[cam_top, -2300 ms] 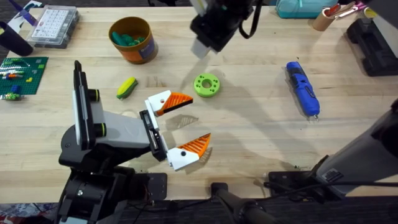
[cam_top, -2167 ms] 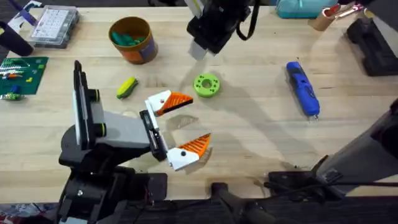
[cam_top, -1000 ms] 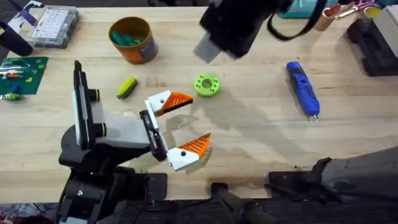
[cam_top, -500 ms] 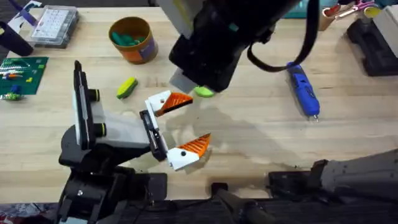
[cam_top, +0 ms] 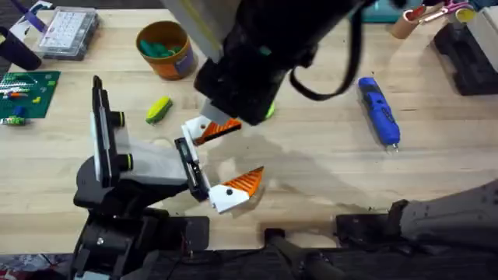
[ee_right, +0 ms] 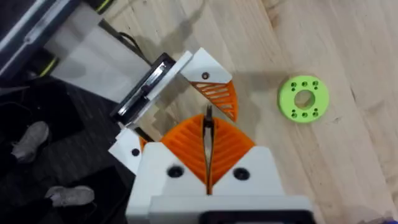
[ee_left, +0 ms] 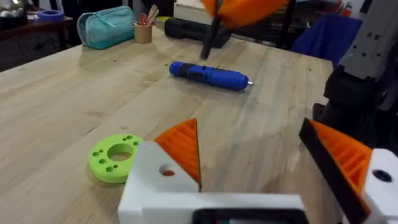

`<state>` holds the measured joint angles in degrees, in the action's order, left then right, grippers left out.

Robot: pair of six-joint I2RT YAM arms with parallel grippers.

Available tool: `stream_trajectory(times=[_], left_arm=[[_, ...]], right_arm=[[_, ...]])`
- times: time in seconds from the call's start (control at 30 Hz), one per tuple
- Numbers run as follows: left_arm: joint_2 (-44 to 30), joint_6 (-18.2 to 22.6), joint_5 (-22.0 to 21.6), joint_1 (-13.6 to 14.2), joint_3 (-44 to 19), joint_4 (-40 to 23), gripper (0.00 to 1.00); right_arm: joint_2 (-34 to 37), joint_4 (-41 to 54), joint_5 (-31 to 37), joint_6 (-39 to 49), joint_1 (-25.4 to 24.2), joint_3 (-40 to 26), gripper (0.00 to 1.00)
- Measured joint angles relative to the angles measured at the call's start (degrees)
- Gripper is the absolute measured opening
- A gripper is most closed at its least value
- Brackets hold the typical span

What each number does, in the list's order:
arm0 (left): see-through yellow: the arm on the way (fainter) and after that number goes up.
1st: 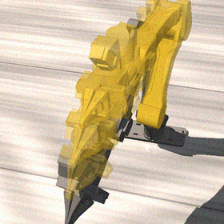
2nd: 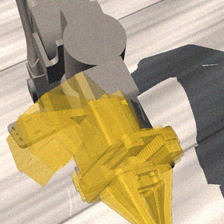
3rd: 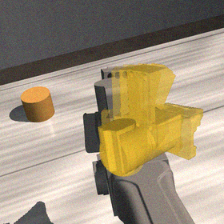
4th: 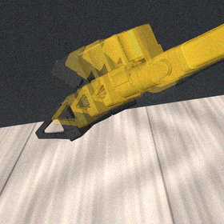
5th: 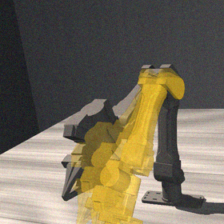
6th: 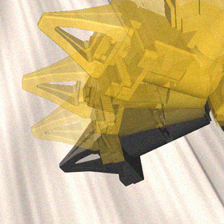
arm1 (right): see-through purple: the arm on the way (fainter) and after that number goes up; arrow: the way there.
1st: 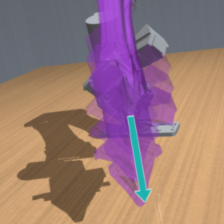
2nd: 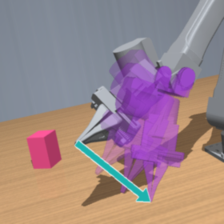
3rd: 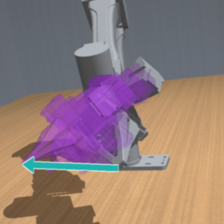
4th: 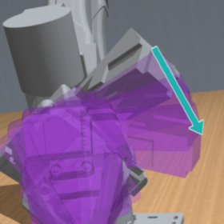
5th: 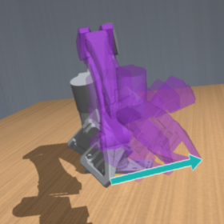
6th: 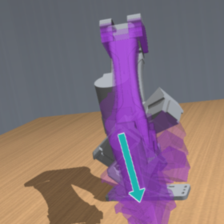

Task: Pick up the gripper from the table and insert it into the empty holder that is missing its gripper. Then pick up a screw, insert it into the mounting hole, and use the screwdriver to tighten it. Finally, clean up the table by picking up the vegetable and placing it into the bucket.

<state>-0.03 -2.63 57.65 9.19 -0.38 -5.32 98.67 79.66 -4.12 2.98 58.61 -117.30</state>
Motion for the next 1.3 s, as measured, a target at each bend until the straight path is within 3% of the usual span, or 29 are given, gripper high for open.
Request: stream_trajectory(times=[0.8,1.3], left_arm=[[0.0,0.0,0.0,0.0,0.0,0.0,0.985],[0.0,0.0,0.0,0.0,0.0,0.0,0.985]], right_arm=[[5.9,-2.2,0.0,0.0,0.1,0.0,0.012],[6.0,-2.5,0.0,0.7,0.2,0.0,0.012]])
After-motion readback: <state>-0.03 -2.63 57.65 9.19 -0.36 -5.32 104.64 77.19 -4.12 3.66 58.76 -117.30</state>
